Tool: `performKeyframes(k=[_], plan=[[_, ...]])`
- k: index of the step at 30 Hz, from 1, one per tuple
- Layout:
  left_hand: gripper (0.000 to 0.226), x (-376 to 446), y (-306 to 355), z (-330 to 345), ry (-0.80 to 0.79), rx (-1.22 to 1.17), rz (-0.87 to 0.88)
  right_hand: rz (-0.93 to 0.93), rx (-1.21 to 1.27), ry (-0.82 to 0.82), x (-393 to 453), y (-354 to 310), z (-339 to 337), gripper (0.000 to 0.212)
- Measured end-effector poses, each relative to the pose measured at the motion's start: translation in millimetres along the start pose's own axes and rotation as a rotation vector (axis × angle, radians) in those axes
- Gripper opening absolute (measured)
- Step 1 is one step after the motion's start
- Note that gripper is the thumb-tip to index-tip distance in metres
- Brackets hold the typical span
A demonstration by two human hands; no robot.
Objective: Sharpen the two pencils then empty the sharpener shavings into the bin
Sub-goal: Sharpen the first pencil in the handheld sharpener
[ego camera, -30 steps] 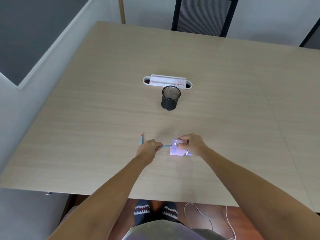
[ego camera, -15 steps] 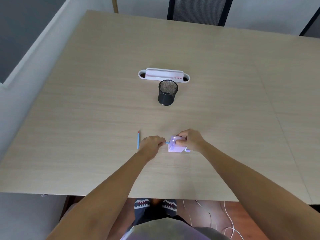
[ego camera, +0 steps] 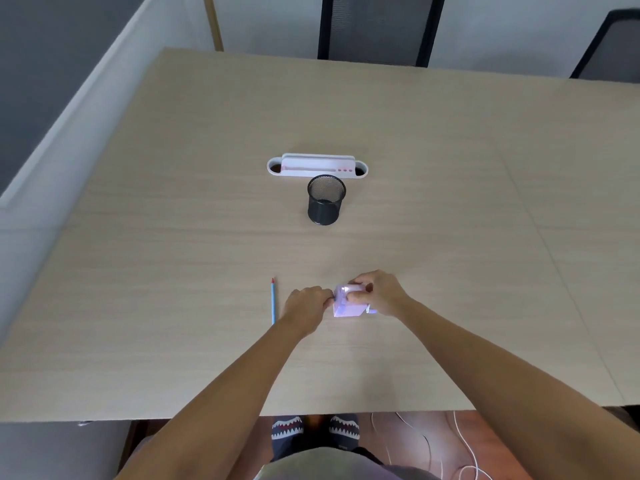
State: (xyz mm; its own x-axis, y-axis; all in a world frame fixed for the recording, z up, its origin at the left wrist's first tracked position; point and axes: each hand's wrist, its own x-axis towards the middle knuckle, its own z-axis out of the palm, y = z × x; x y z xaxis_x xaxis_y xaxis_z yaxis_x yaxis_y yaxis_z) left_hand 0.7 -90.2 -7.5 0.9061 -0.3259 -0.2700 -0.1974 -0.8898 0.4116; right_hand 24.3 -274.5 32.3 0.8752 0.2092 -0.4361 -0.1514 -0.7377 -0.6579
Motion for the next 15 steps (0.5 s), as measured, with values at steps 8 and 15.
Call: performKeyframes(k=[8,15], plan=[[0.087,-3,57,-2,0.137,0.149,-0.006,0.073,-0.023,0.336,-15,34,-6,0.024],[0.068,22,73,21,0.011,0.322,-0.195,-0.018,-0.247,0.096,-16,59,22,0.01]])
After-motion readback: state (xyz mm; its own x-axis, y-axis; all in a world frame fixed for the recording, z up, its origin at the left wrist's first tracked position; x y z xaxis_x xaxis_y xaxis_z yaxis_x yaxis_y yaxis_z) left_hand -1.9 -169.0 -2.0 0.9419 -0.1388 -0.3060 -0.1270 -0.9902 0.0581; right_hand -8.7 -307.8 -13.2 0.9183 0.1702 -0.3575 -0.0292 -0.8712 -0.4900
